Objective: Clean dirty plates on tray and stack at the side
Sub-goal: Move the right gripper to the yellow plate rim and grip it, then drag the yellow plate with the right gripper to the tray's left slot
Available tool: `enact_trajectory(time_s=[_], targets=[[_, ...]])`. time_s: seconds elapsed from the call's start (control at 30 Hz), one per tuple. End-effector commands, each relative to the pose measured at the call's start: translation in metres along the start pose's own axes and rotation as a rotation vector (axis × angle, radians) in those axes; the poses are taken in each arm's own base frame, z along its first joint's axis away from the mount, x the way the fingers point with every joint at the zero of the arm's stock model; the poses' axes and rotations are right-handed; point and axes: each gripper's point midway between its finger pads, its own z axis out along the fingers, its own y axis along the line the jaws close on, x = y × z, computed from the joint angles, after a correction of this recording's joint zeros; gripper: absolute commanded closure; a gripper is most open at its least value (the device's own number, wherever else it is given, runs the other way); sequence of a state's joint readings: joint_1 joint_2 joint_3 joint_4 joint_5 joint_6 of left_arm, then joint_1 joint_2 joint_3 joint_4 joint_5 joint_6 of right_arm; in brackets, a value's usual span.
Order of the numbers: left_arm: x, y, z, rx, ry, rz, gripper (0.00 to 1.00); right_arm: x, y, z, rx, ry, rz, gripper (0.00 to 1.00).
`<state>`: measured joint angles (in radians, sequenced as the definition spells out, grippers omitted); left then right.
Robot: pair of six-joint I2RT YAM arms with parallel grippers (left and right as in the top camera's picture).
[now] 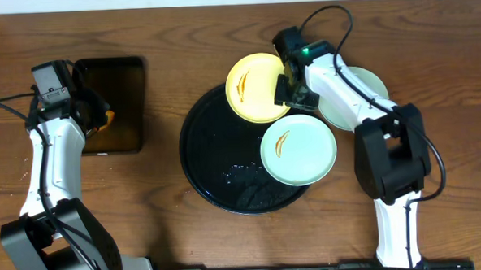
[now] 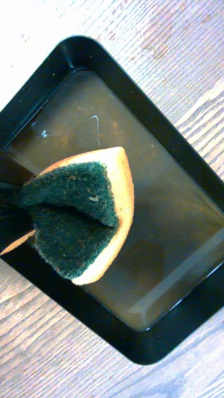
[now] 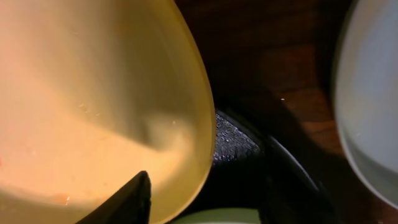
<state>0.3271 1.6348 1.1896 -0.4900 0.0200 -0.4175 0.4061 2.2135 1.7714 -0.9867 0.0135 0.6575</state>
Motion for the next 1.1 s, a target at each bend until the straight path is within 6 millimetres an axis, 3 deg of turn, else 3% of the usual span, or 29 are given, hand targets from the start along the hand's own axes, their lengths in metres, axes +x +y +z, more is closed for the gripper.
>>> enact_trajectory(time_s=[0.0, 0.23, 0.43, 0.57, 0.7, 0.9, 1.07], targets=[[-0.001, 0.002, 0.004, -0.008, 0.003, 0.011, 0.92, 0.006, 0.005, 0.009, -0.010, 0.026, 0.019, 0.53], [-0.001, 0.002, 0.004, -0.009, 0.003, 0.011, 0.92, 0.008, 0.009, 0.014, -0.017, 0.029, 0.011, 0.65], [0.000, 0.002, 0.004, -0.010, 0.006, 0.011, 0.92, 0.017, 0.014, 0.034, -0.002, 0.057, -0.009, 0.71], [0.000, 0.002, 0.004, -0.010, 0.006, 0.011, 0.92, 0.019, 0.034, 0.038, -0.081, 0.061, -0.136, 0.73], [0.000, 0.002, 0.004, -0.010, 0.006, 0.011, 0.92, 0.021, 0.054, 0.037, -0.145, 0.041, -0.226, 0.85], [0.000, 0.002, 0.004, -0.009, 0.006, 0.011, 0.92, 0.035, 0.078, 0.033, -0.233, 0.063, -0.327, 0.86], [0.001, 0.000, 0.003, -0.004, 0.009, 0.015, 0.92, 0.053, 0.084, 0.033, -0.220, 0.093, -0.360, 0.87]])
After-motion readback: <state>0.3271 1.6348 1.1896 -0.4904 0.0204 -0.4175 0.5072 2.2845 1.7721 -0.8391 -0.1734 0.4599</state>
